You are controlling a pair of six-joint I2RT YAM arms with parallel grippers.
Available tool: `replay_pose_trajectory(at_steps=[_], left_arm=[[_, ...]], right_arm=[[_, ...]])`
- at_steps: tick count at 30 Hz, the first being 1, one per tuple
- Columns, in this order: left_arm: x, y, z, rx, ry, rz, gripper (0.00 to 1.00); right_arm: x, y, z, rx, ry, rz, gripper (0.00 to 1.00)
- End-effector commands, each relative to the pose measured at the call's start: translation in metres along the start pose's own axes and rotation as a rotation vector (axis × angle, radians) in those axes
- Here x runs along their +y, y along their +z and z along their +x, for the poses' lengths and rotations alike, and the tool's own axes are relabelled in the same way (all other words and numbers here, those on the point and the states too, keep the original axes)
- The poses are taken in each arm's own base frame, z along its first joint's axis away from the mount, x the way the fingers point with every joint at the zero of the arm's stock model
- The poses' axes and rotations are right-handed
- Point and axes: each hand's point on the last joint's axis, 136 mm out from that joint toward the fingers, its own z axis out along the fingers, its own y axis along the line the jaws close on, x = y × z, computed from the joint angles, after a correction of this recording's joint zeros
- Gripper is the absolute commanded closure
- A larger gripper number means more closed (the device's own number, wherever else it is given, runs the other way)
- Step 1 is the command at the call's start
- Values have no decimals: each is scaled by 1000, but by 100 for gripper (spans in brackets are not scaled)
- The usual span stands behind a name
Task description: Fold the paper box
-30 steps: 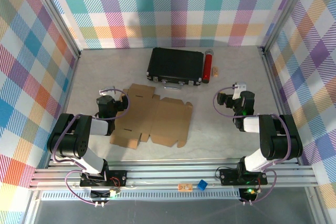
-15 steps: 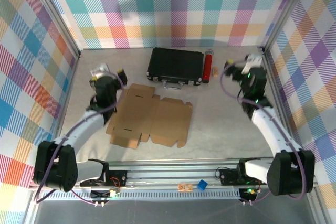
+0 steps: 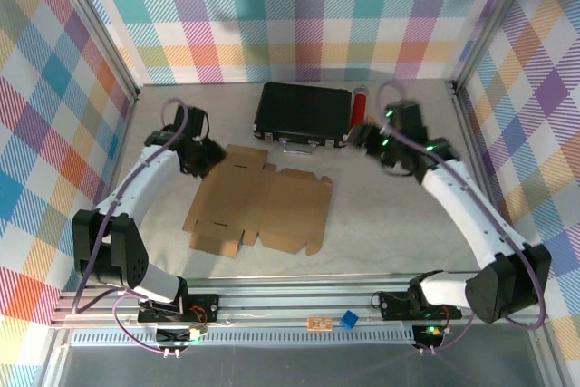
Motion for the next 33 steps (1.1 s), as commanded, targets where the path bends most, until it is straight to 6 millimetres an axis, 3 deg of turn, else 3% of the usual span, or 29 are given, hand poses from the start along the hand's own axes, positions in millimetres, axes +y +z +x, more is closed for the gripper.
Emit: replay_pose_trajectory(at_steps=[1, 4, 11, 18, 22, 26, 33], left_arm=[[25, 8, 52, 239, -13, -53, 70], [32, 23, 57, 248, 13, -80, 71], [47, 66, 70, 312, 45, -152, 76], [66, 99, 75, 354, 81, -241, 80], [80, 108, 77, 355, 102, -302, 82], [85, 115, 82, 371, 102, -315, 82], [78, 118, 82, 371, 114, -307, 82]], right_arm=[[-5, 15, 78, 287, 77, -38, 40], [-14, 34, 97, 360, 87, -60, 40], [-31, 80, 114, 467, 82, -46, 31], [-47, 122, 111, 491, 84, -40, 29], [-49, 142, 110, 522, 96, -60, 30], [-42, 150, 112, 545, 114, -104, 31], [-18, 145, 118, 574, 153, -200, 42]])
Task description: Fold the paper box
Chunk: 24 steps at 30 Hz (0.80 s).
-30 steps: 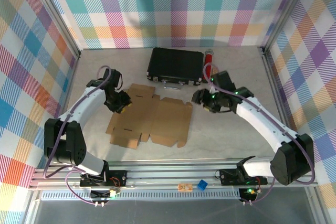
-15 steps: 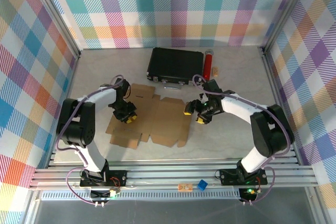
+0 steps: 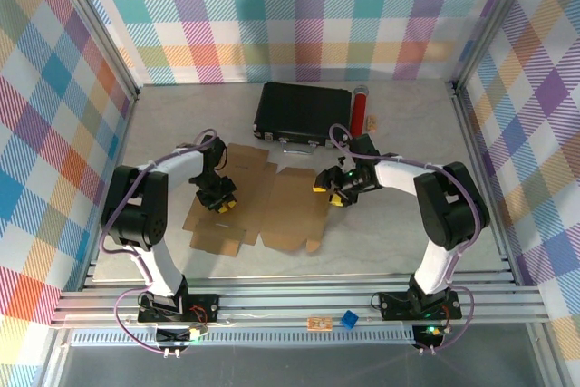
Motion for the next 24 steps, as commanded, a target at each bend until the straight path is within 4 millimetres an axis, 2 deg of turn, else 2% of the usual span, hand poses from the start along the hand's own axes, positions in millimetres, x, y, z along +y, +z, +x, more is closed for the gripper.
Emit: replay_pose_trajectory(at_steps=[1, 3, 7, 8, 10, 11, 12, 15, 17, 20, 24], left_arm=[[9, 29, 1, 13, 23, -71, 82], [6, 28, 0, 9, 27, -63, 82], [-3, 21, -5, -9, 33, -38, 84], [-7, 16, -6, -24, 36, -30, 86], [-14, -4, -11, -74, 41, -23, 85], [-19, -20, -14, -114, 42, -15, 82], [-24, -35, -17, -153, 40, -6, 78], [-39, -99, -23, -297, 10, 58, 69], [-49, -147, -28, -404, -25, 122, 65], [-61, -211, -32, -530, -68, 219, 59], [-82, -277, -32, -618, -100, 359, 54]], right_arm=[[25, 2, 6, 29, -17, -91, 44], [28, 4, 11, 36, -12, -89, 48], [27, 1, 13, 21, 10, -62, 61], [28, -2, 13, 10, 7, -51, 67], [31, -10, 11, -11, -11, -15, 87], [39, -16, 10, -25, -39, -11, 96], [48, -23, 10, -37, -67, -13, 100], [91, -51, 13, -84, -195, -52, 100], [124, -75, 18, -132, -300, -88, 100], [163, -115, 20, -227, -427, -136, 100], [211, -170, 21, -373, -617, -188, 100]])
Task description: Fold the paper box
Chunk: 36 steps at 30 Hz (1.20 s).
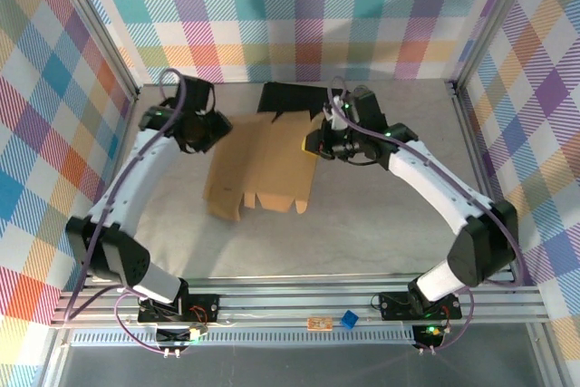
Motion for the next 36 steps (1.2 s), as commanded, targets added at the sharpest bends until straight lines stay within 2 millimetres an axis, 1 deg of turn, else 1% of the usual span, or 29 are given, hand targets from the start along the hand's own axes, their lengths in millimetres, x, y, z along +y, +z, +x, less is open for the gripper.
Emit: replay_pose_trajectory(at_steps=[1, 2, 4, 5, 7, 9, 10, 12, 14, 15, 16, 17, 19, 22, 24, 26, 28, 29, 30, 32, 34, 35, 36], left_arm=[[-8, -29, -13, -35, -77, 0, 54], [-19, -39, -19, -51, -86, 40, 53], [-37, -55, -29, -76, -109, 118, 47], [-46, -60, -32, -82, -117, 159, 44], [-66, -68, -38, -77, -144, 246, 42], [-83, -73, -41, -64, -166, 325, 42], [-92, -75, -41, -51, -174, 367, 42], [-104, -79, -43, -44, -182, 423, 41], [-112, -81, -43, -32, -174, 462, 41], [-115, -80, -41, -23, -168, 476, 41], [-115, -77, -38, -7, -166, 481, 38], [-115, -74, -35, 11, -165, 480, 37], [-113, -66, -27, 48, -156, 474, 37], [-103, -54, -19, 70, -151, 451, 36], [-92, -49, -16, 59, -121, 415, 35], [-70, -41, -14, 50, -83, 322, 34], [-42, -28, -8, 79, -72, 221, 33], [-31, -21, -4, 102, -70, 194, 32], [-20, -16, -2, 119, -75, 164, 31], [12, -6, 4, 156, -94, 47, 31], [43, 0, 9, 190, -114, -78, 30], [56, 3, 10, 202, -123, -129, 27], [63, 5, 9, 209, -134, -152, 27]], right_arm=[[31, -35, -25, -101, -201, 13, 100], [40, -46, -35, -140, -250, 25, 100], [48, -67, -56, -239, -333, 95, 100], [50, -77, -65, -288, -376, 130, 100], [54, -99, -84, -410, -484, 202, 100], [61, -113, -96, -497, -599, 240, 100], [66, -115, -99, -518, -667, 250, 100], [71, -112, -98, -520, -806, 307, 100], [70, -100, -91, -475, -952, 380, 100], [68, -91, -85, -442, -1027, 419, 100], [64, -80, -78, -405, -1096, 461, 100], [60, -71, -73, -374, -1144, 494, 100], [46, -49, -57, -299, -1234, 552, 100], [25, -19, -34, -196, -1348, 638, 100], [12, -2, -19, -133, -1396, 676, 100], [1, 10, -8, -91, -1417, 709, 100], [-8, 21, 3, -62, -1435, 732, 100], [-10, 26, 9, -48, -1450, 731, 100], [-11, 30, 13, -39, -1463, 732, 100], [-13, 36, 21, -18, -1483, 727, 100], [-13, 39, 25, -10, -1491, 722, 100], [-13, 41, 27, -5, -1502, 718, 100], [-12, 43, 29, -2, -1516, 714, 100]])
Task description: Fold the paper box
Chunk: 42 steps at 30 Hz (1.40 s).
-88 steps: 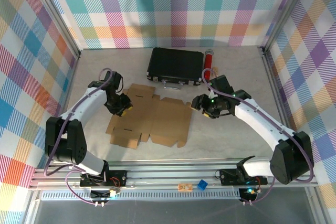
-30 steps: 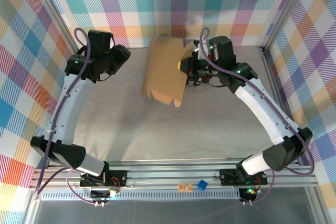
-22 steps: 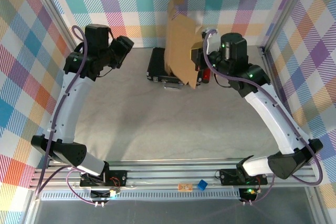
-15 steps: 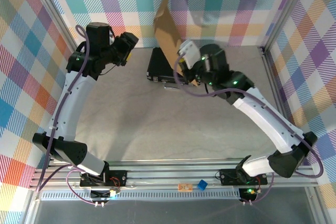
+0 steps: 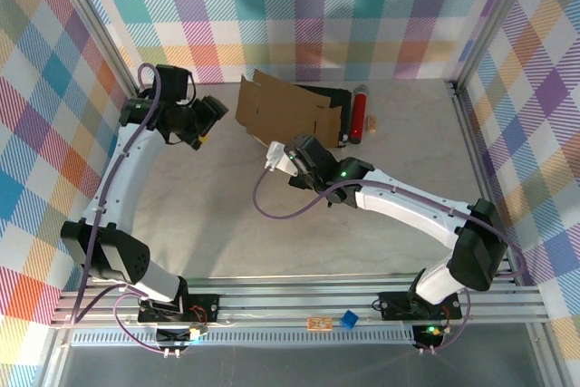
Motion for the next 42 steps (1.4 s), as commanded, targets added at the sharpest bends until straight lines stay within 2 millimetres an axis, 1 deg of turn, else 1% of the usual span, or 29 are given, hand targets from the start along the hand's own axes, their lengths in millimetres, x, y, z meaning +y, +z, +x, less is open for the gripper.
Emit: replay_pose_trajectory(at_steps=[1, 3, 4, 5, 6, 8, 9, 10, 12, 14, 15, 18, 20, 22, 24, 25, 26, 27, 28, 29, 32, 33, 35, 36, 37, 39, 42], left_arm=[[44, 6, 6, 64, -10, -165, 26], [29, 8, 0, 53, 1, -106, 25], [15, 7, -4, 39, 6, -53, 22], [1, 6, -9, 22, 18, -3, 8], [-11, 5, -11, 11, 35, 33, 0], [-29, 9, -13, 4, 83, 72, 0], [-34, 14, -12, 19, 107, 76, 0], [-35, 22, -11, 39, 125, 61, 0], [-29, 40, -11, 83, 142, 0, 0], [-31, 59, -14, 96, 174, -27, 1], [-34, 66, -17, 88, 194, -32, 1], [-52, 84, -23, 66, 276, -12, 4], [-53, 95, -25, 63, 320, -54, 7], [-48, 106, -27, 65, 343, -98, 13], [-47, 114, -29, 50, 358, -95, 19], [-49, 117, -30, 37, 371, -79, 26], [-49, 121, -31, 30, 376, -67, 34], [-50, 124, -30, 22, 379, -51, 44], [-50, 127, -30, 21, 382, -40, 50], [-51, 128, -28, 22, 383, -29, 59], [-54, 125, -25, 17, 391, 10, 93], [-57, 120, -25, 2, 400, 35, 100], [-67, 109, -25, -36, 434, 103, 100], [-73, 101, -25, -66, 456, 143, 100], [-78, 94, -26, -98, 477, 181, 100], [-88, 81, -27, -144, 522, 251, 100], [-97, 72, -21, -163, 572, 327, 100]], right_arm=[[-3, -1, -11, -33, -40, 43, 100], [2, -1, -12, -35, -65, 37, 100], [3, -2, -11, -33, -70, 34, 100], [4, -2, -11, -33, -74, 32, 100], [4, -2, -10, -33, -74, 33, 100], [4, -3, -11, -36, -74, 33, 100], [4, -3, -11, -36, -74, 33, 100], [4, -3, -11, -37, -74, 34, 100], [3, -4, -13, -40, -75, 35, 100], [4, -4, -14, -42, -78, 34, 100], [4, -5, -14, -44, -79, 34, 100], [4, -6, -14, -42, -77, 35, 100], [4, -6, -13, -40, -76, 36, 100], [3, -7, -13, -40, -71, 37, 100], [3, -7, -12, -37, -67, 35, 100], [3, -7, -12, -36, -65, 36, 100], [3, -8, -11, -37, -62, 37, 100], [3, -8, -11, -36, -60, 37, 100], [3, -8, -10, -35, -57, 36, 100], [3, -8, -10, -34, -56, 36, 100], [-2, -12, -11, -32, -25, 49, 100], [-6, -15, -11, -26, -2, 60, 91], [-17, -24, -12, -14, 69, 82, 61], [-25, -32, -13, -13, 122, 97, 45], [-33, -43, -14, -16, 186, 100, 33], [-44, -67, -17, -40, 324, 77, 23], [-57, -105, -24, -101, 545, 17, 17]])
